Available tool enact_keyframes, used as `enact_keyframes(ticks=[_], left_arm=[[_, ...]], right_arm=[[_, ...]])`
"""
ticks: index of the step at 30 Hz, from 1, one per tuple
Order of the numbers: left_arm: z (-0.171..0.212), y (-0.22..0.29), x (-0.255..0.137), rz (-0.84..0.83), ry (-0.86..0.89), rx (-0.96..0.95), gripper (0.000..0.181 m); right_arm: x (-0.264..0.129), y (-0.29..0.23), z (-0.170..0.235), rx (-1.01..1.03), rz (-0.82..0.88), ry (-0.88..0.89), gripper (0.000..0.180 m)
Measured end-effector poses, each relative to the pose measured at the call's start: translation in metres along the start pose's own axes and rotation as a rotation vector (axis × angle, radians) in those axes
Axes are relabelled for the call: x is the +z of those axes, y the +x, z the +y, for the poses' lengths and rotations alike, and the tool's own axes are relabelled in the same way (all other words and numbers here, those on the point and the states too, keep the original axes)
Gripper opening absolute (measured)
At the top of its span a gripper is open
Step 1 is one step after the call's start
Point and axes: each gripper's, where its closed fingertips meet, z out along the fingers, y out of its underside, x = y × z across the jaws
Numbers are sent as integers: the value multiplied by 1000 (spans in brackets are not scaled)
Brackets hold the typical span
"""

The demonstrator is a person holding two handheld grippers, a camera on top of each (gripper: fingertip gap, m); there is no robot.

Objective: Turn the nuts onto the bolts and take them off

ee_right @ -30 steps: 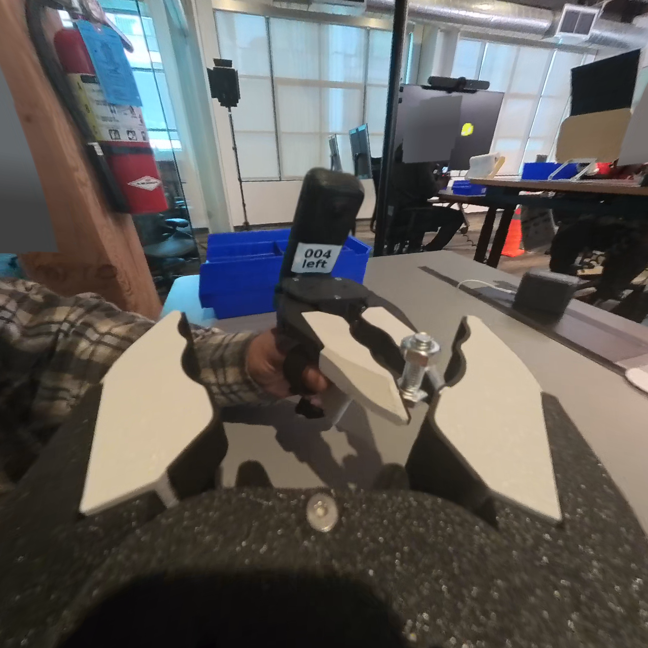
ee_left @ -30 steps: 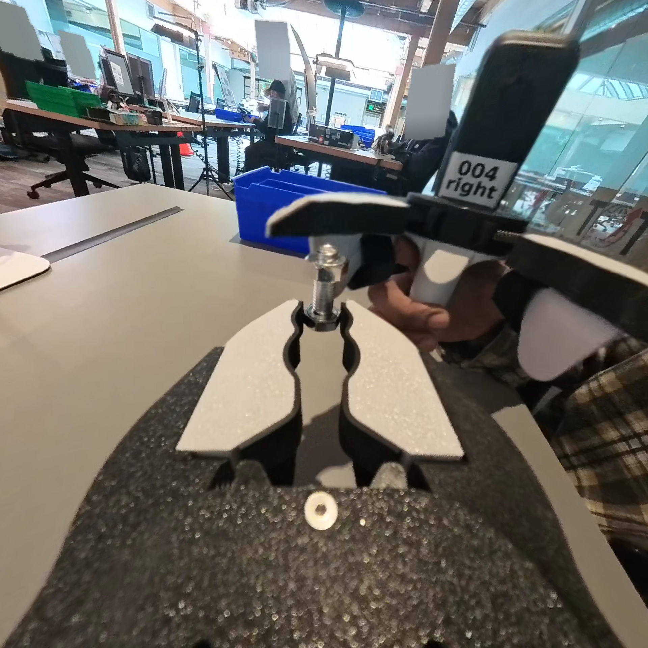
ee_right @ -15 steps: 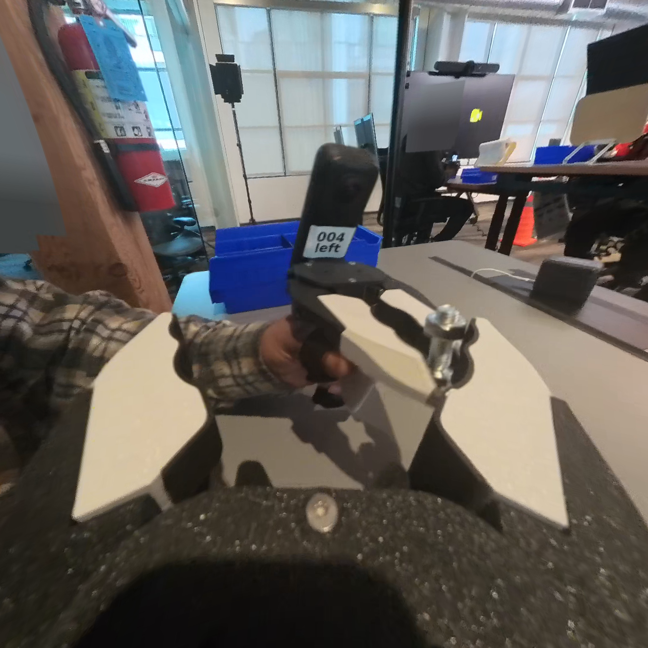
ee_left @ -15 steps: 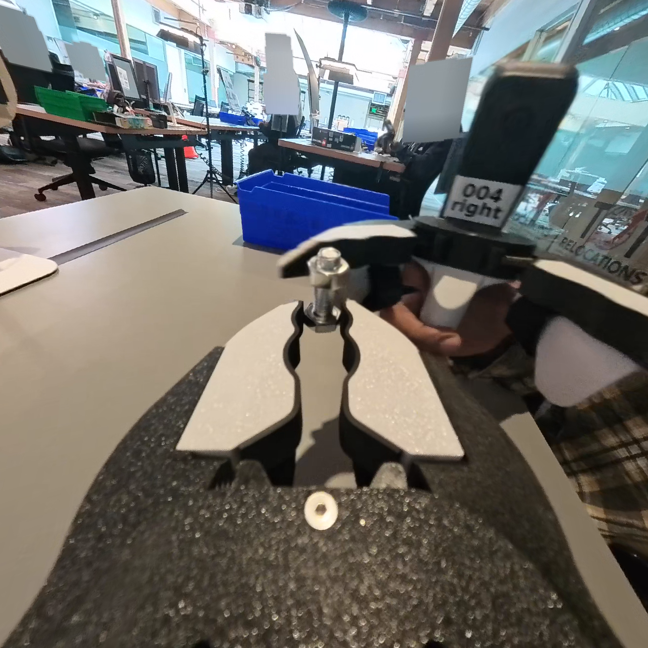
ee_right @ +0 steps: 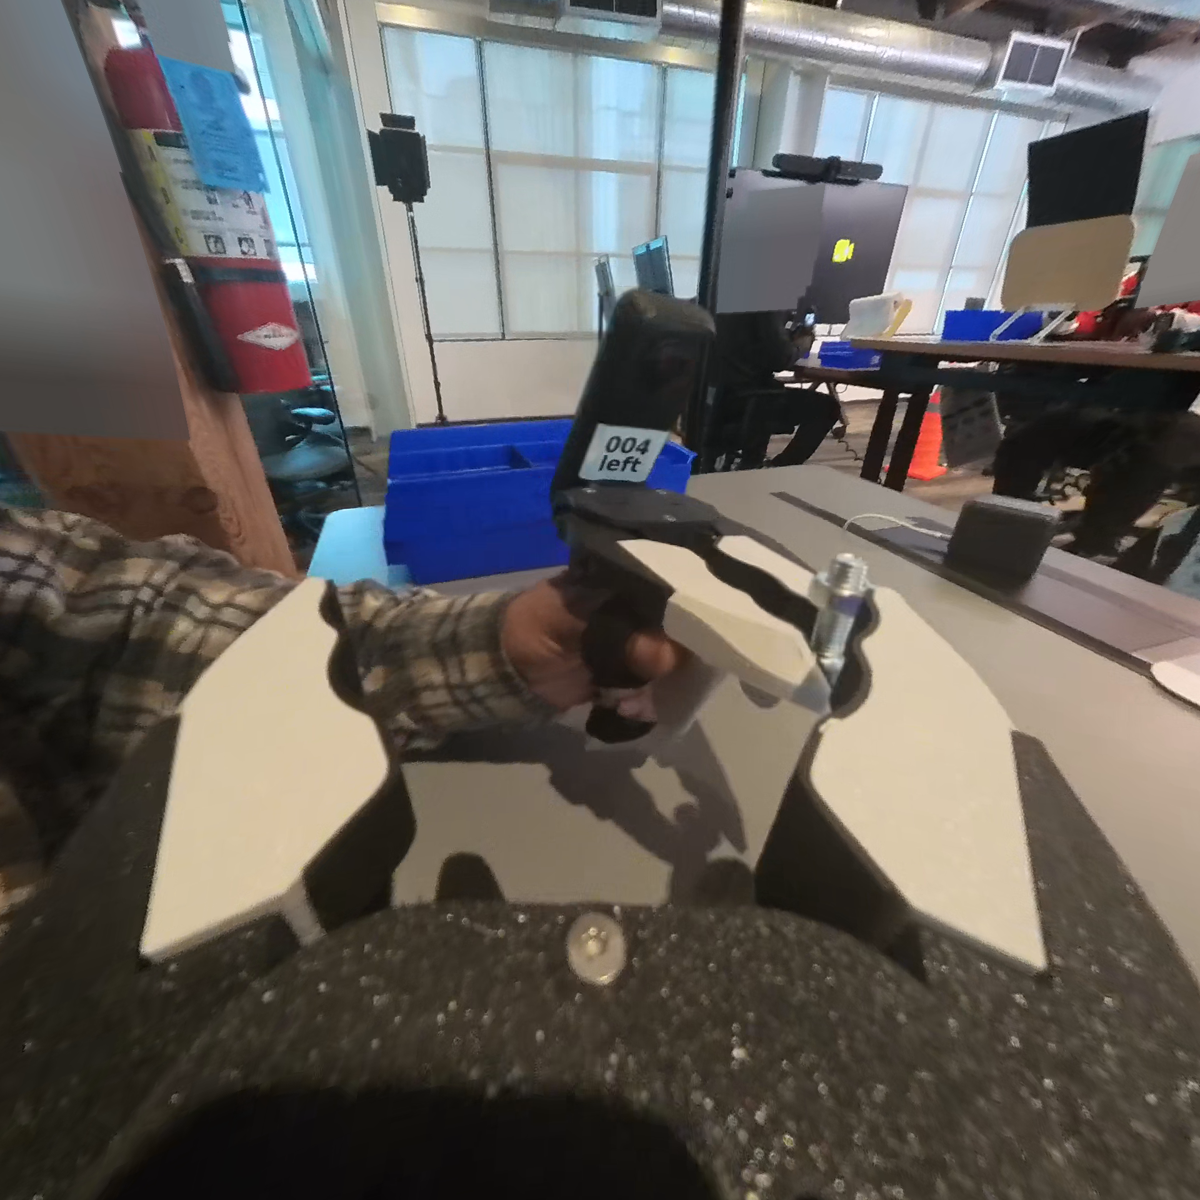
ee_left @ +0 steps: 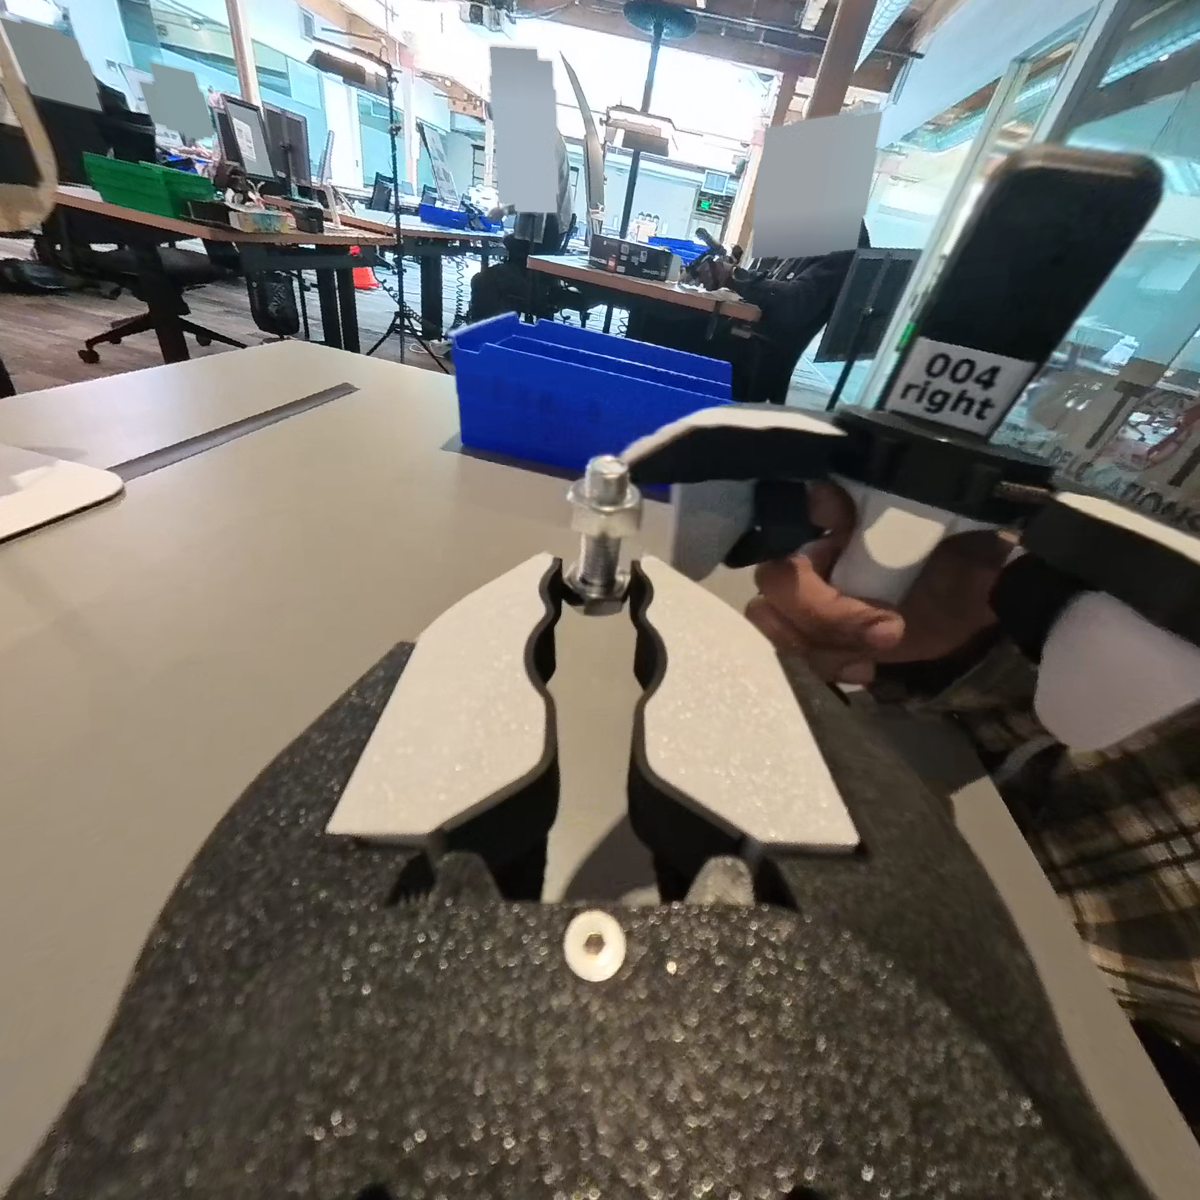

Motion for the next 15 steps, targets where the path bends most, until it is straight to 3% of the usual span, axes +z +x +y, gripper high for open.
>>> enact_keyframes(ticks=[3,9,15], left_arm=[[0,-1,0,6,2,-8,19],[0,4,2,16,3,8,19],[-1,-1,-1,6,5,-4,19]], right_arm=[[-5,10,-9,-4,40,27,140],[21,14,5,17,-24,-39,144],[-2,4,-4,-10,25,-2,141]])
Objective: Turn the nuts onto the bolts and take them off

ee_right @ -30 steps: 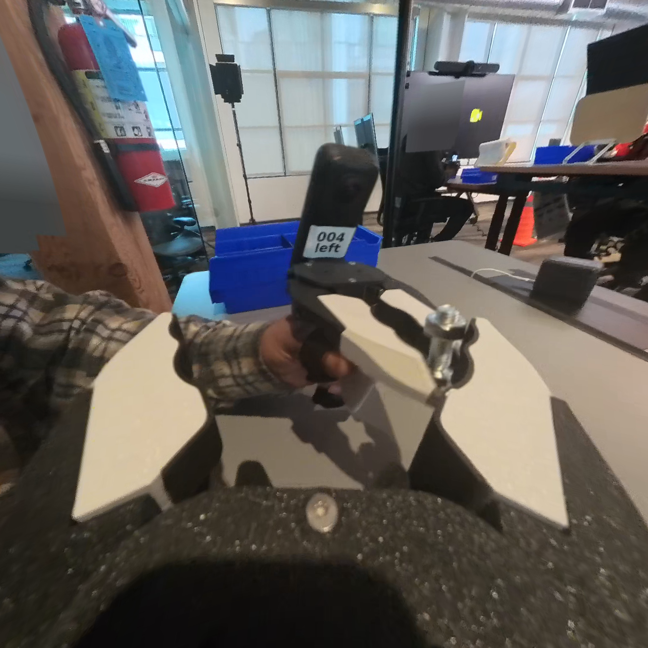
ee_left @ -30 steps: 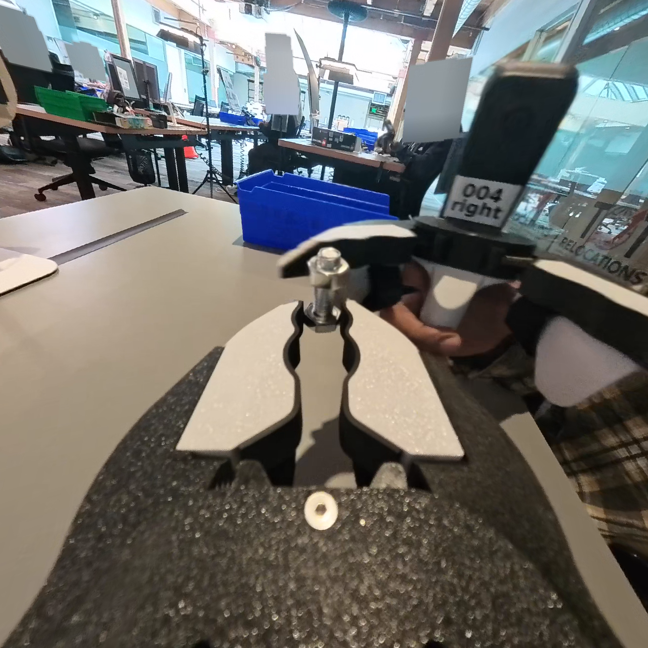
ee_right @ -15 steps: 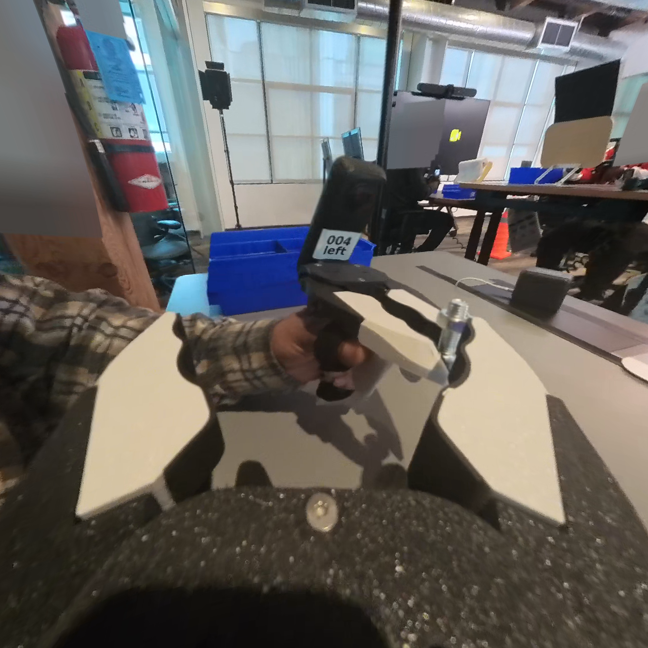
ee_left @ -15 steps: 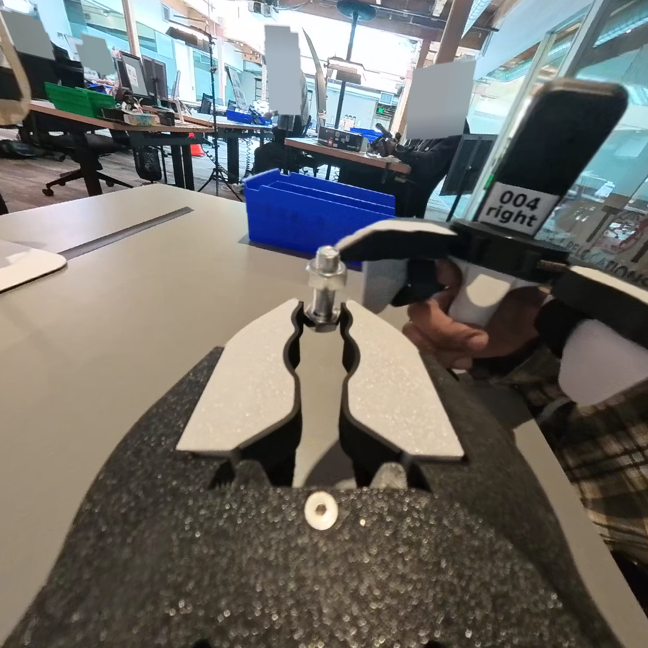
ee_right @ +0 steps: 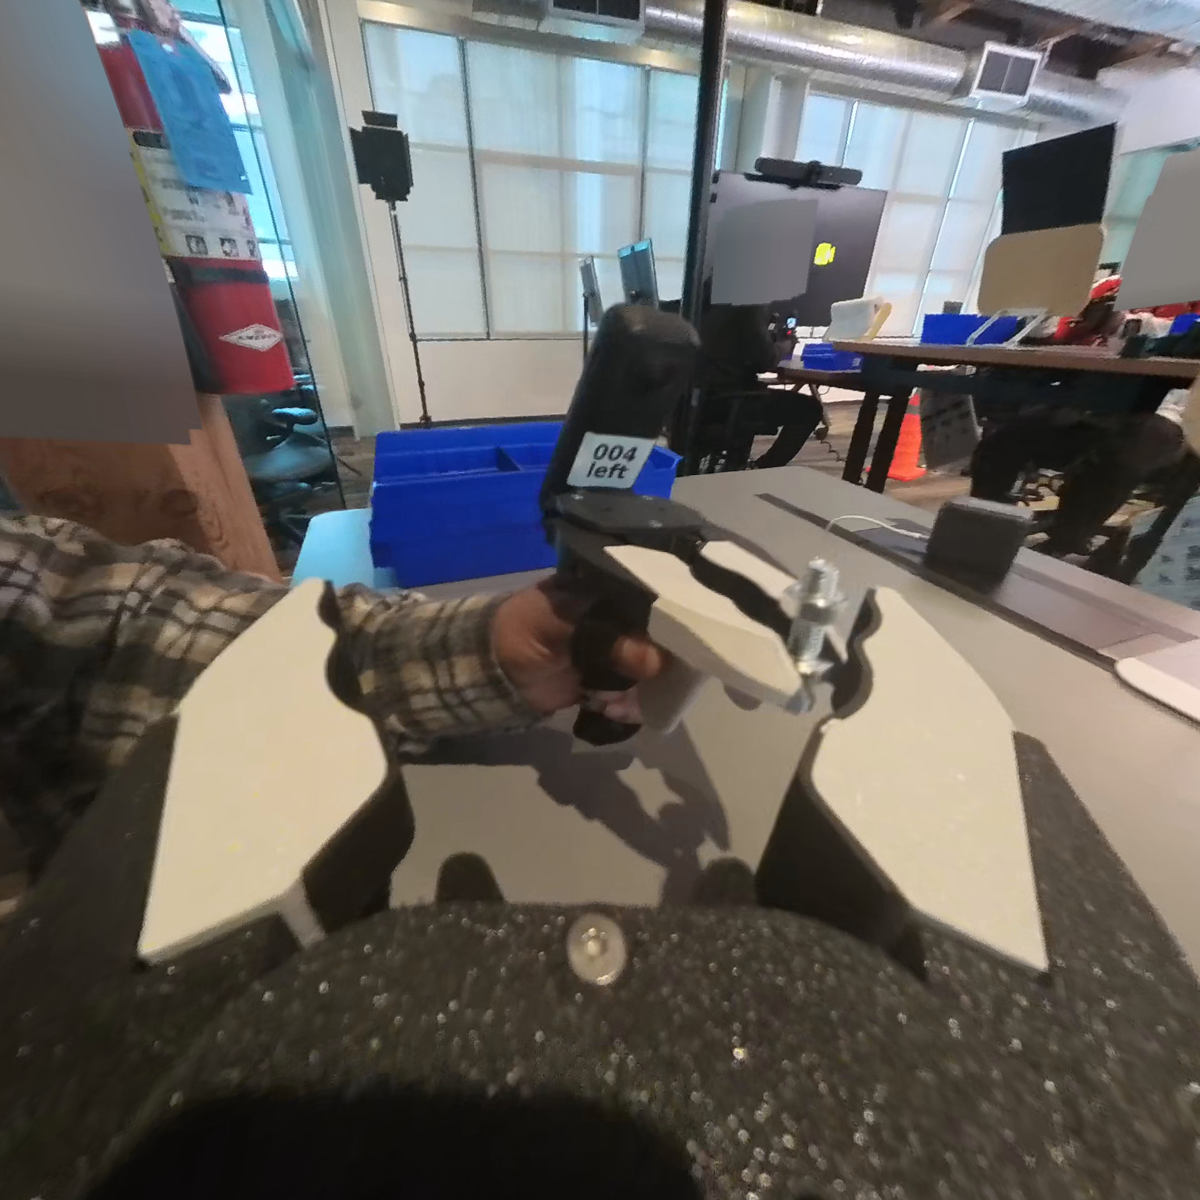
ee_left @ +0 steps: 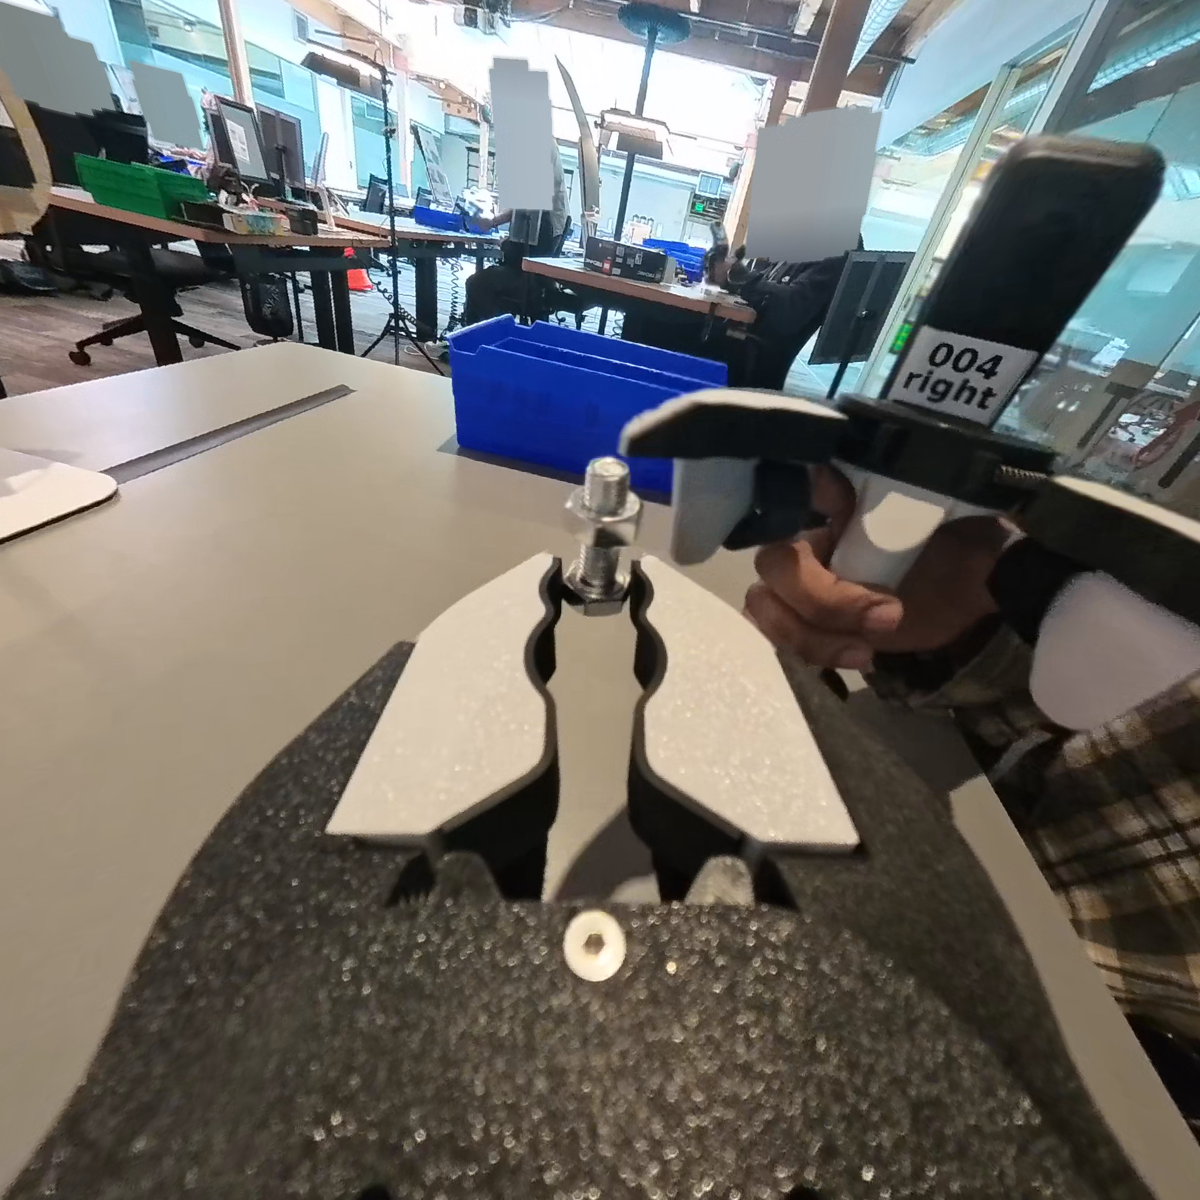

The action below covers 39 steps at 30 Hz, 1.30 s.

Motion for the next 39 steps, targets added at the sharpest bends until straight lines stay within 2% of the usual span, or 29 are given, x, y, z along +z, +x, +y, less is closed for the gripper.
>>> enact_keyframes(ticks=[6,12,18,24,29,32,36,39], left_arm=[[0,5,3,9,-2,10,19],[0,1,1,4,-2,0,19],[1,7,4,17,-6,11,19],[0,3,2,10,-3,1,19],[2,10,7,27,-12,13,19],[1,8,4,15,-8,12,19],[0,3,2,8,-5,-1,19],[3,6,5,19,-19,3,19]], right_arm=[[24,7,10,26,-48,-42,145],[0,0,1,-3,0,-9,140],[18,8,8,20,-45,-41,141],[-5,-2,-1,-31,-1,-28,136],[14,15,2,-25,-8,-51,142],[12,-1,10,-8,-55,-72,141],[-9,-9,-3,-54,-31,-44,129],[-14,10,-23,-91,2,-17,109]])
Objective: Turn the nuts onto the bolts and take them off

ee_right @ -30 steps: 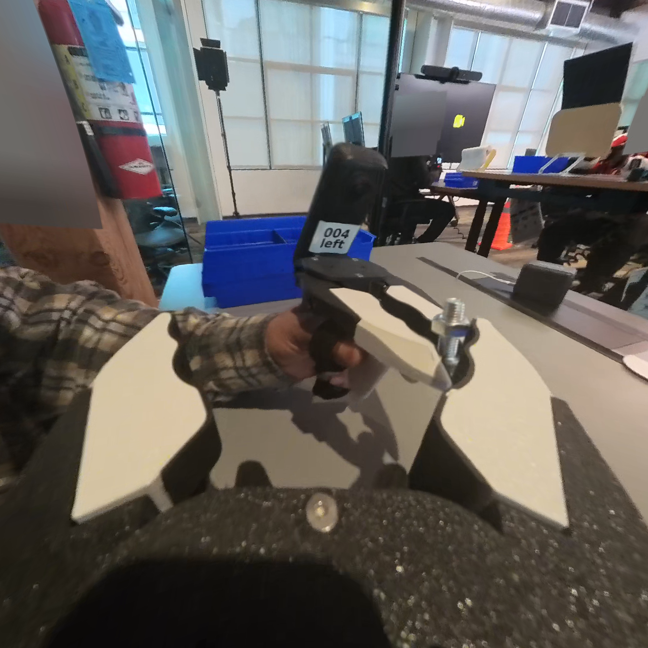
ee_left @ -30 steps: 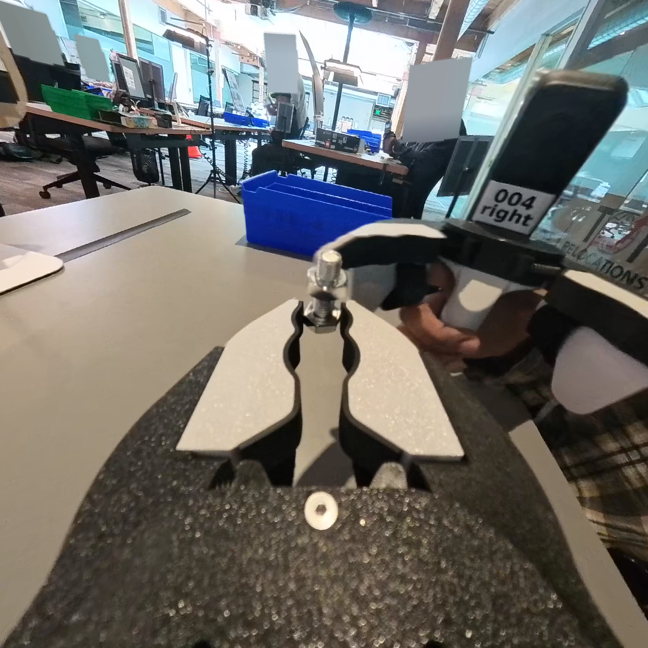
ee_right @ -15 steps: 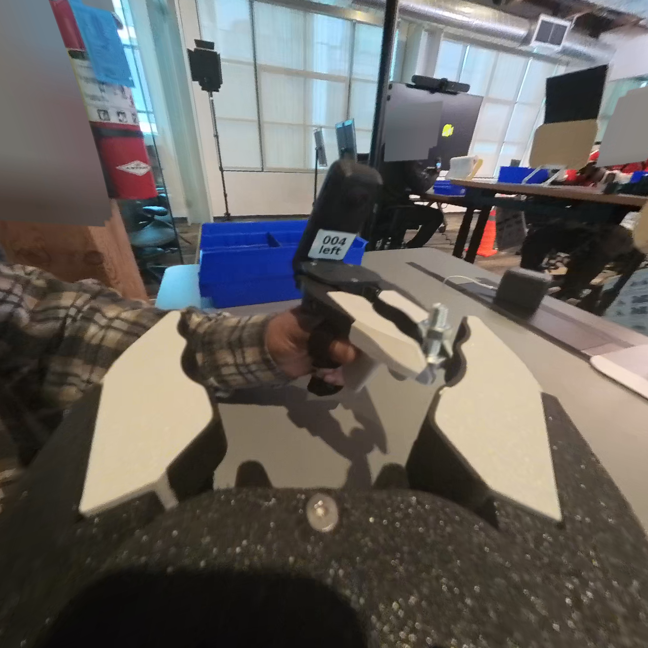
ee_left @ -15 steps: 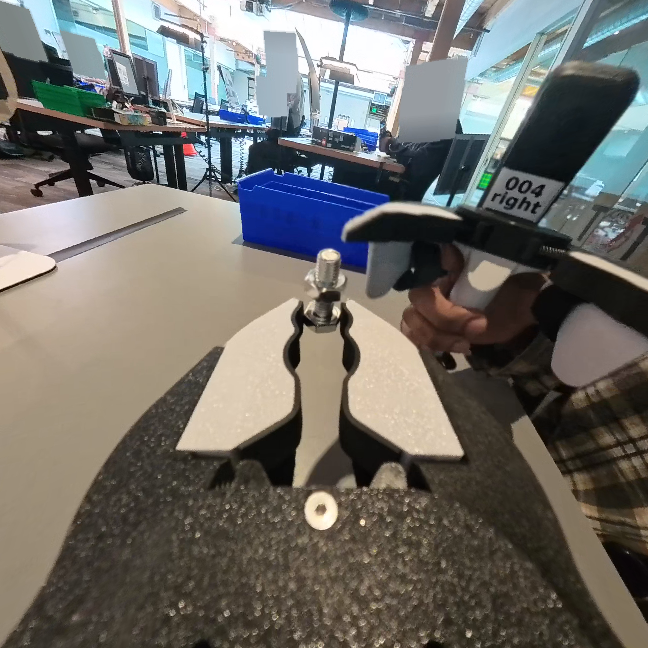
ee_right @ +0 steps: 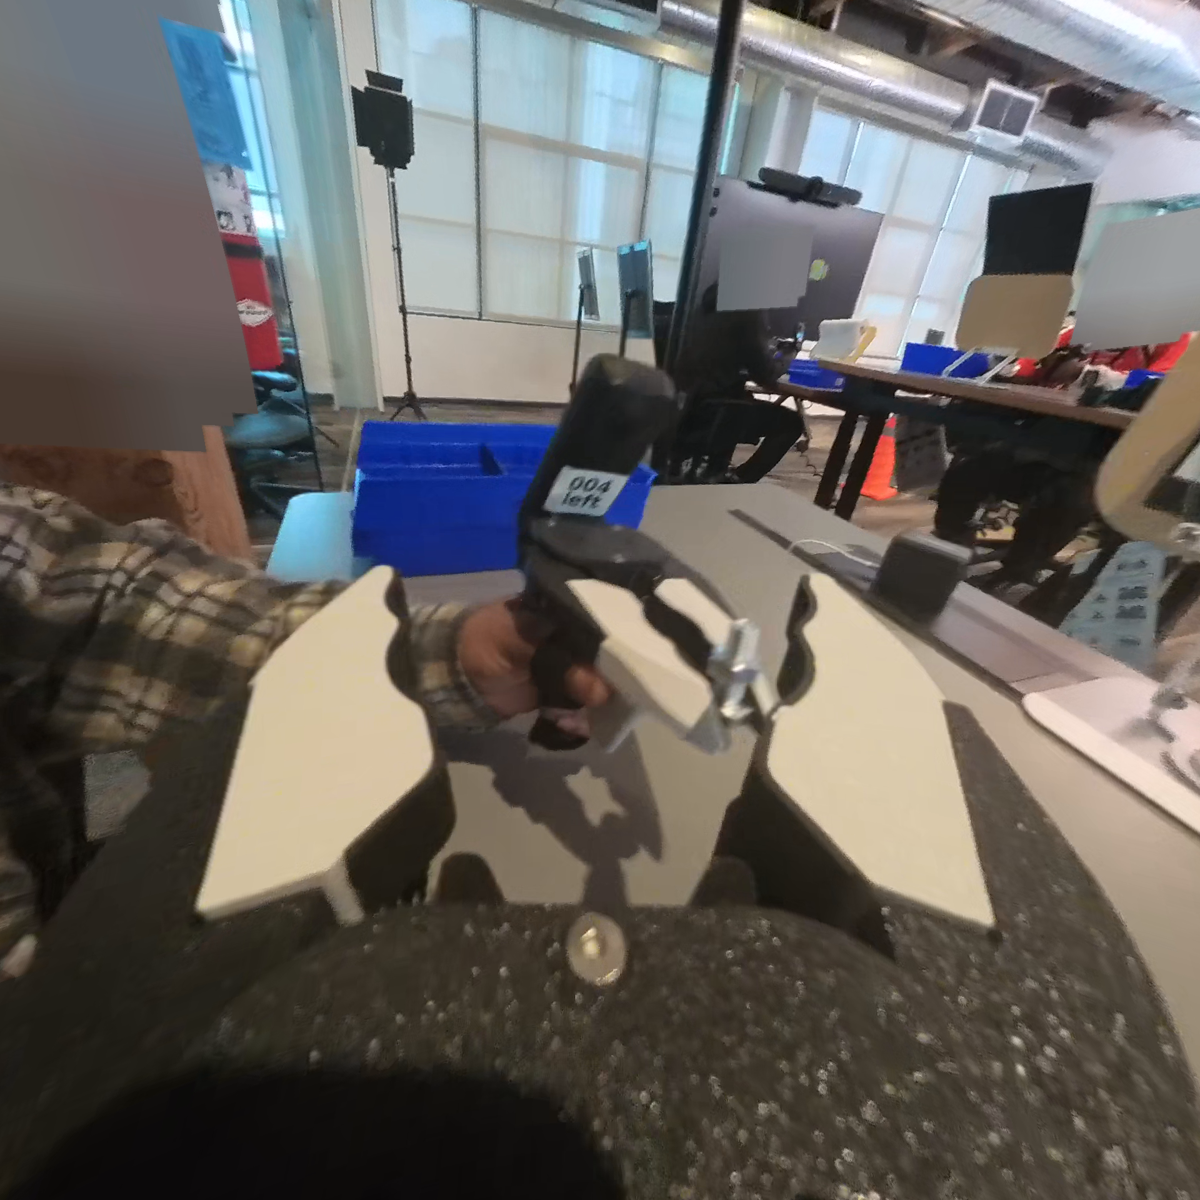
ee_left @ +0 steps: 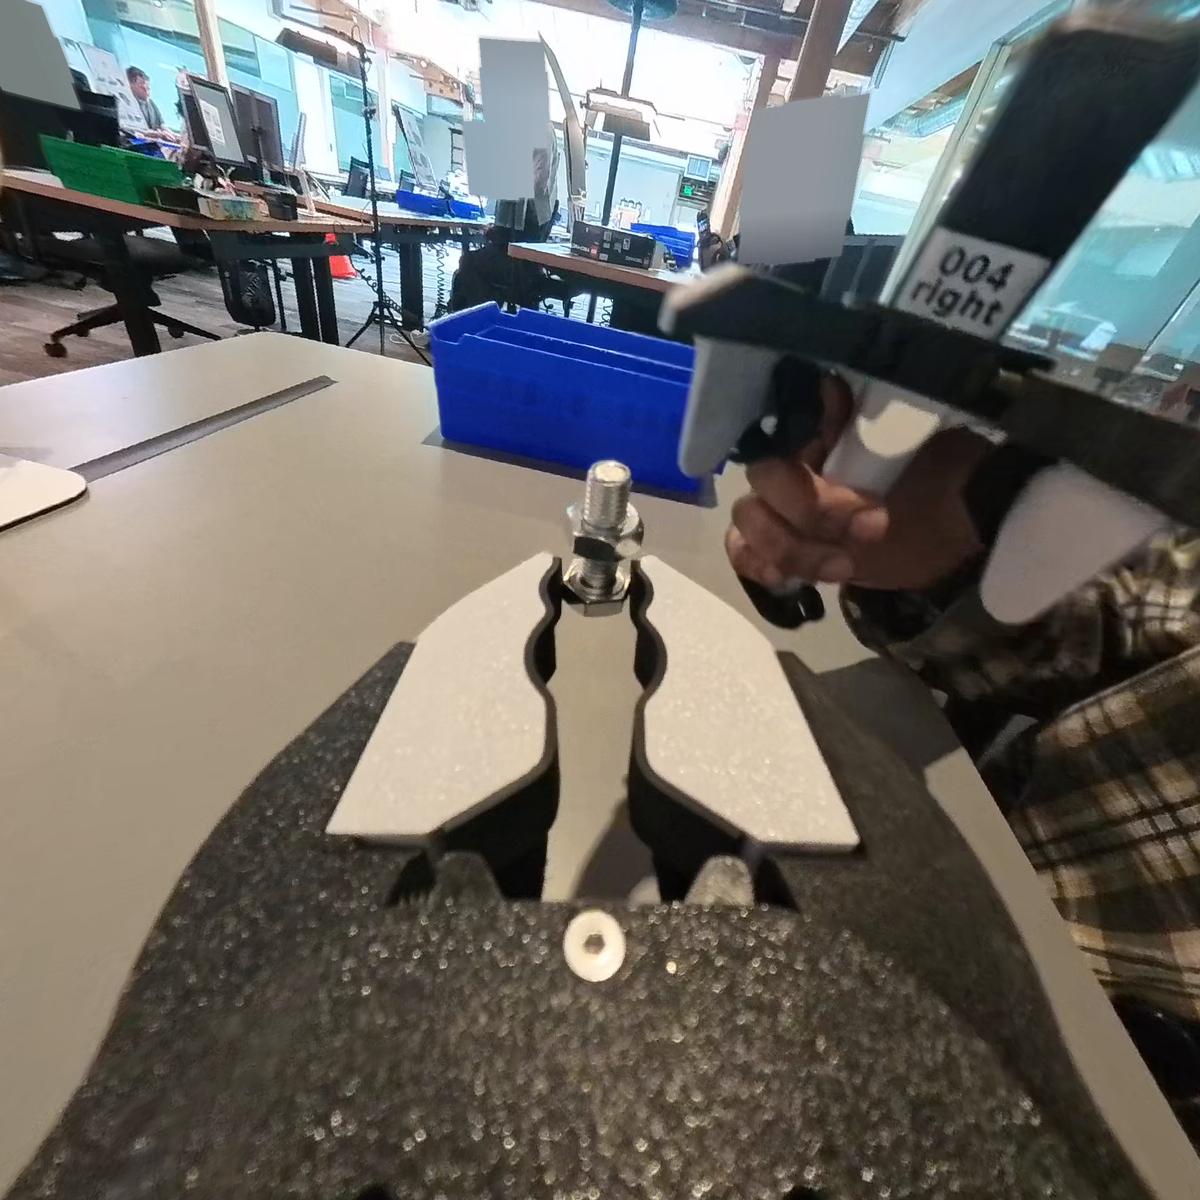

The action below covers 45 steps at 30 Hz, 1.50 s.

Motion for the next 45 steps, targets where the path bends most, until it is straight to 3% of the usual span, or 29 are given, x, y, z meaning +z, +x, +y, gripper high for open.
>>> enact_keyframes(ticks=[2,9,17,19,25,26,28,32,37,41,45], left_arm=[[1,3,2,4,-8,14,19],[1,7,3,13,-21,38,19],[3,10,4,20,-41,54,19],[2,10,4,21,-38,55,19],[-1,17,5,55,-20,52,20],[-3,19,5,69,-12,49,22],[-3,21,8,80,-12,36,43],[0,23,14,88,-23,19,67],[-2,28,15,116,2,27,64],[-2,27,15,120,15,21,60],[2,26,16,120,7,12,57]], right_arm=[[3,14,-2,-4,4,-16,100],[12,33,18,35,-18,-79,41],[15,43,33,63,-10,-142,23],[14,41,36,67,-26,-154,10],[9,39,30,66,-19,-136,9],[7,39,26,77,-13,-126,9],[-5,47,12,84,24,-91,9],[-64,96,-25,30,190,-146,9],[-204,211,-55,58,603,-316,9],[-294,279,-15,202,795,-464,9],[-326,308,53,345,831,-570,9]])
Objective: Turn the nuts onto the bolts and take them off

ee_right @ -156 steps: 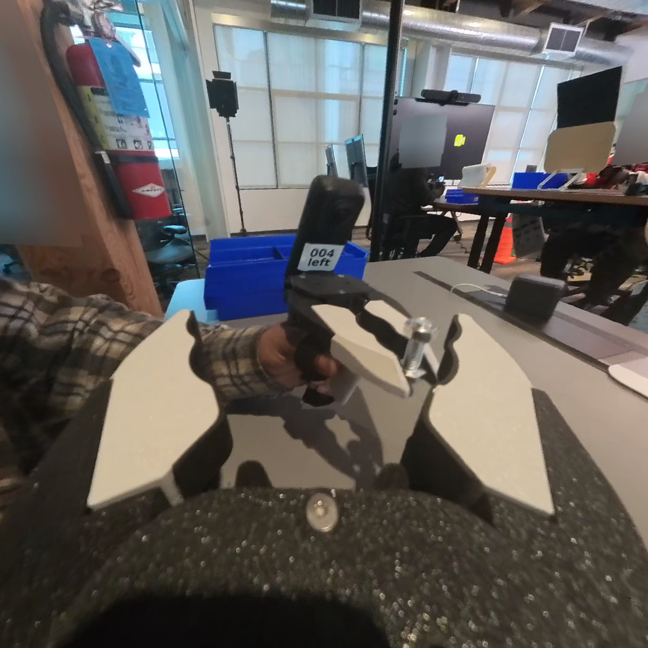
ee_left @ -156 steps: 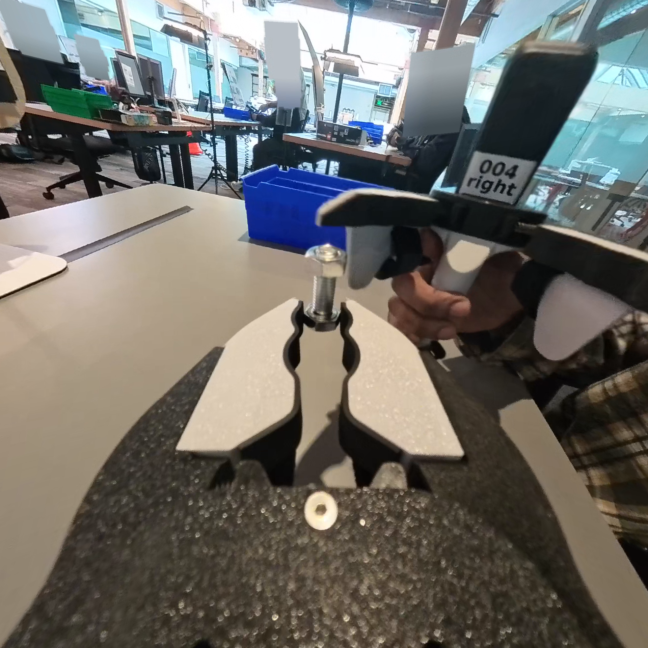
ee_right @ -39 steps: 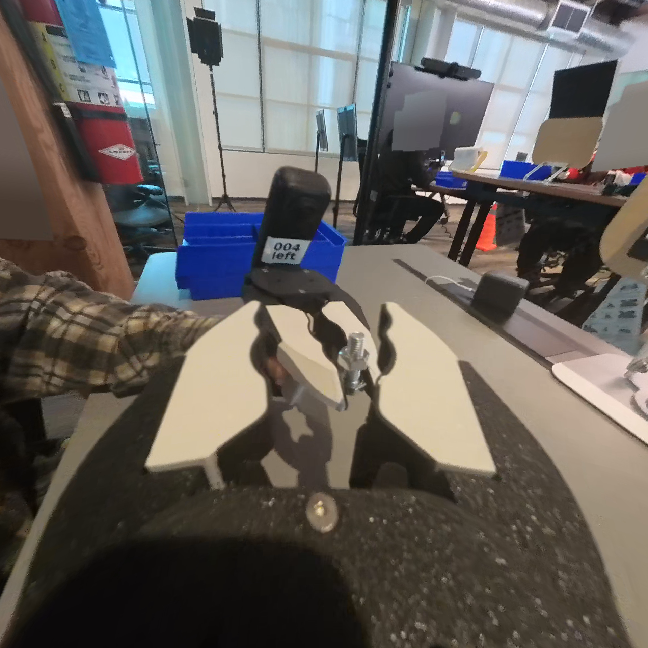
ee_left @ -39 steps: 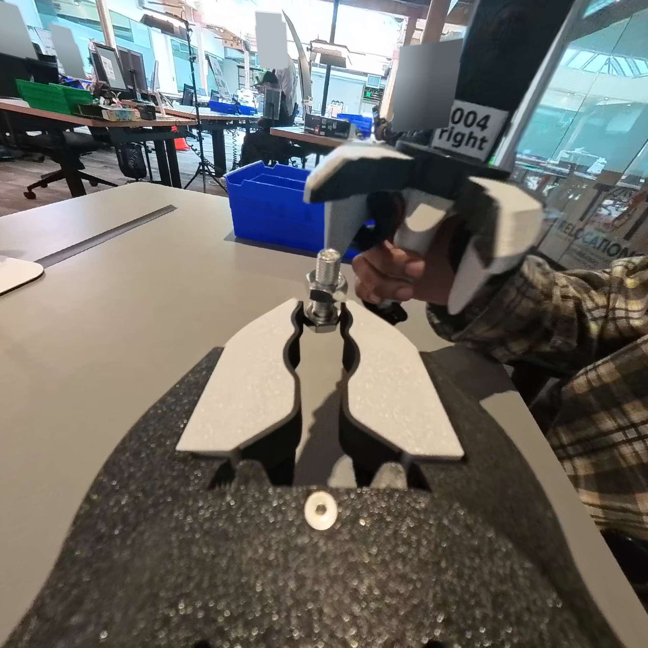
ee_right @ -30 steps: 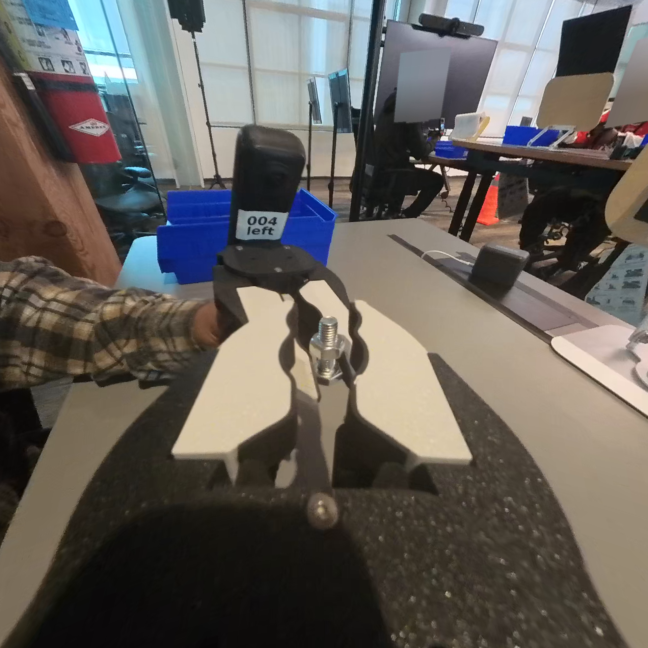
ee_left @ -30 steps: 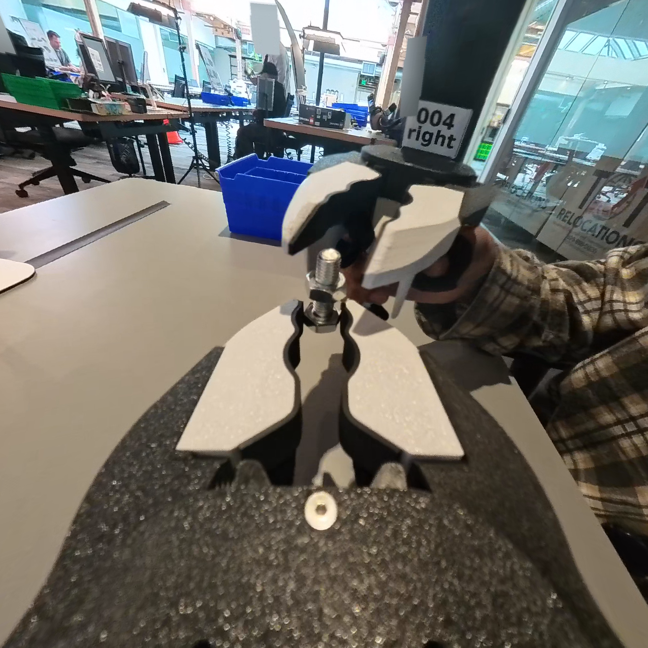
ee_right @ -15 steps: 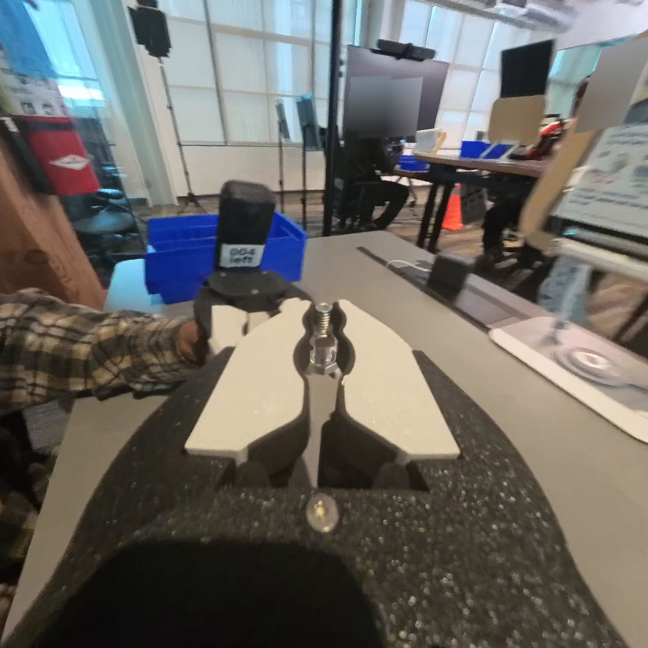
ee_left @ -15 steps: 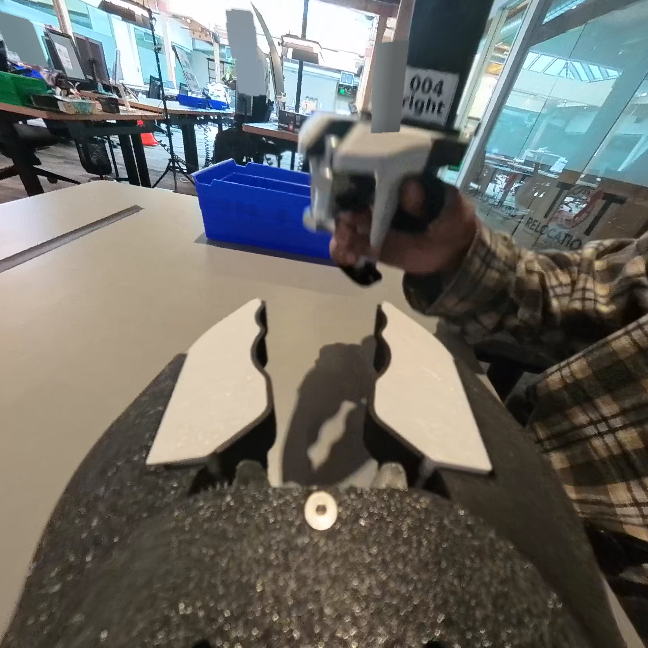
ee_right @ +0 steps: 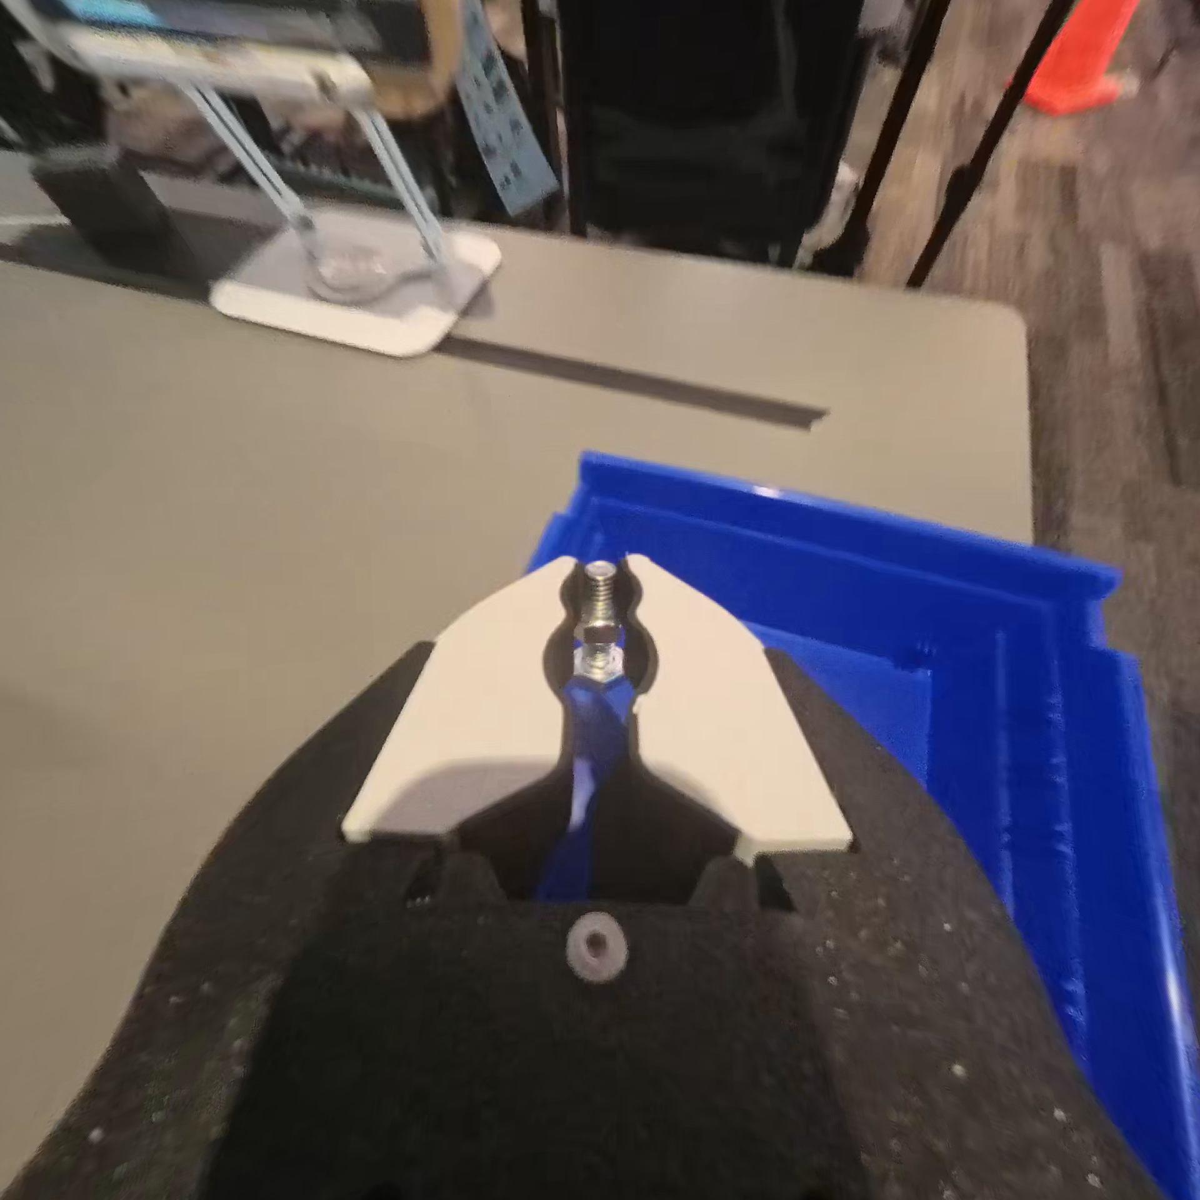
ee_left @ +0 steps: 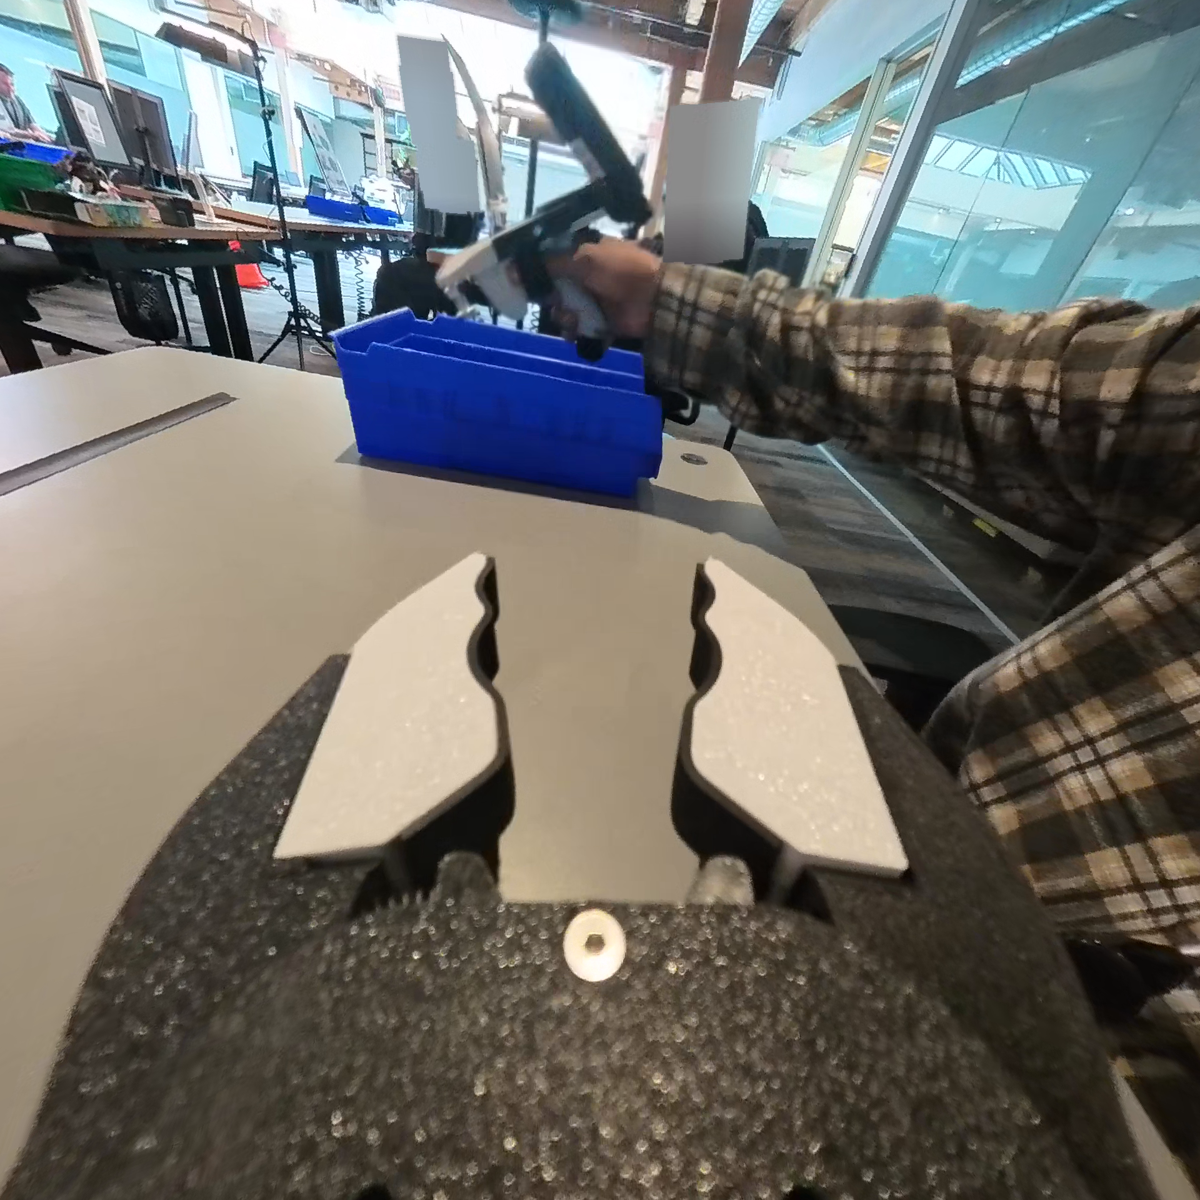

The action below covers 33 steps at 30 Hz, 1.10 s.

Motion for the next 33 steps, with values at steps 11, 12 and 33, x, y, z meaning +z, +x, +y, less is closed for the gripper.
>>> enact_keyframes(ticks=[11,12,33], left_arm=[[7,-2,1,23,-24,-25,50],[8,-2,1,24,-25,-28,49],[1,-2,-1,12,4,-26,48]], right_arm=[[63,42,91,29,39,-316,13],[62,44,87,29,50,-291,21],[-55,-197,-68,-247,-238,450,106]])
